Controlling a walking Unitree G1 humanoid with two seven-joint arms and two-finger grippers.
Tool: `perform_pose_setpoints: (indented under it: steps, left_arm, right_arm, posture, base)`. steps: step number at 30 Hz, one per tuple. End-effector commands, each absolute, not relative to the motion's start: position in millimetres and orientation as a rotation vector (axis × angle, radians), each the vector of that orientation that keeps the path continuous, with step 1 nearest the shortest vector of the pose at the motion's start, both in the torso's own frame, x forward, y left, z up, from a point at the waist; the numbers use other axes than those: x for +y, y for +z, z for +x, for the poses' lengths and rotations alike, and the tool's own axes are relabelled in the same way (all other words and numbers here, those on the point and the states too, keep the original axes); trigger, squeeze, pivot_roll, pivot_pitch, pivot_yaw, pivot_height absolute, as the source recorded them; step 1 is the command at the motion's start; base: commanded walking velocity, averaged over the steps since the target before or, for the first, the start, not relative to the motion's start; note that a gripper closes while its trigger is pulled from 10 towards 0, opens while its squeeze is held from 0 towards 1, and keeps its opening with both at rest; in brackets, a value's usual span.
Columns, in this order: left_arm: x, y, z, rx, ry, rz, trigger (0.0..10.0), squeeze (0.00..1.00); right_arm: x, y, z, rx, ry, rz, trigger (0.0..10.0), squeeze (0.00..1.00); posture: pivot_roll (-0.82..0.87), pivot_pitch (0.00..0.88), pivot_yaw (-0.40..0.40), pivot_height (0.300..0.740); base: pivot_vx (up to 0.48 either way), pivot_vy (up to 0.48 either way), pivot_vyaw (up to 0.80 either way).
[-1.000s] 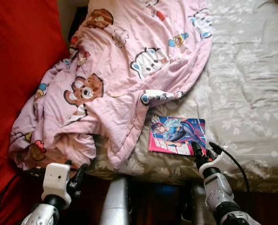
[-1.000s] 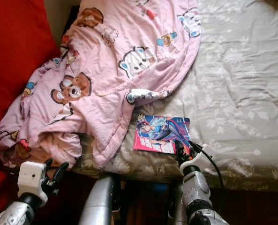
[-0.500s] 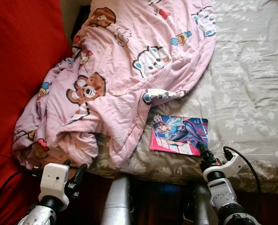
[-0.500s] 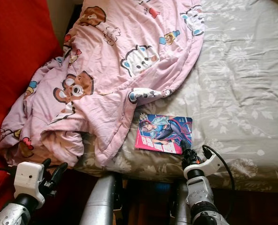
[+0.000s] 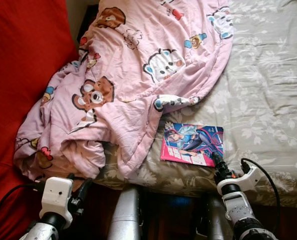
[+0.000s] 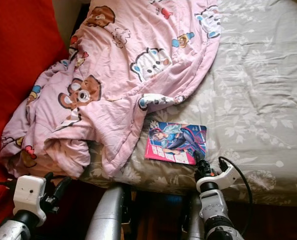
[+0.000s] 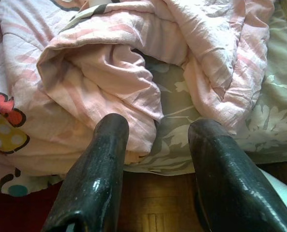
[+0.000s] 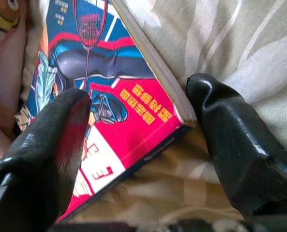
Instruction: Clean up the room
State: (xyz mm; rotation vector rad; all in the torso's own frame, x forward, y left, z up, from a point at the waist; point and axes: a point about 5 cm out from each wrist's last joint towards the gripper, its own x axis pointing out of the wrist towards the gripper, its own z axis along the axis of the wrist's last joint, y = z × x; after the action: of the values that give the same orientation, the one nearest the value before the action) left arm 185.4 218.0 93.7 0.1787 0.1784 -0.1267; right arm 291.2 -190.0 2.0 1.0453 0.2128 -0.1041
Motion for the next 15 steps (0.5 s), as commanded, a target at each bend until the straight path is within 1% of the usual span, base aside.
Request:
perform_pose_setpoints:
  steps: [1,8,9,10,11,15]
  left_arm:
    - [226.7,92.9,178.2,0.208,-0.102,0.199,10.0,0.0]
    - [227.8,92.2,178.5,0.211,-0.099,0.204,10.0,0.0]
    - [227.5,92.1,178.7,0.211,-0.099,0.205,10.0,0.0]
    - [227.5,92.1,178.7,0.211,-0.099,0.205,10.0,0.0]
    - [227.1,92.0,178.5,0.211,-0.102,0.208,10.0,0.0]
    - [225.8,91.2,179.1,0.21,-0.106,0.21,10.0,0.0]
  right_arm:
    - [-162.0,-26.9,265.8,0.394,-0.098,1.095,10.0,0.0]
    - [-159.5,-25.8,266.5,0.388,-0.075,1.102,10.0,0.0]
    - [-159.8,-25.6,266.7,0.385,-0.076,1.101,5.0,0.0]
    - [-159.8,-25.6,266.7,0.385,-0.076,1.101,5.0,0.0]
    - [-160.8,-24.8,267.6,0.376,-0.082,1.102,0.0,0.0]
    - [-162.8,-22.4,270.0,0.355,-0.085,1.111,0.0,0.0]
  posture:
    - [0.3,0.424,0.187,0.623]
    - [0.29,0.422,0.184,0.623]
    - [0.3,0.42,0.182,0.623]
    - [0.3,0.42,0.182,0.623]
    - [0.3,0.42,0.182,0.623]
    - [0.29,0.413,0.179,0.623]
  base:
    - [0.0,0.0,0.0]
    - [0.0,0.0,0.0]
    - [0.0,0.0,0.0]
    - [0.0,0.0,0.0]
    - [0.0,0.0,0.0]
    - [0.0,0.0,0.0]
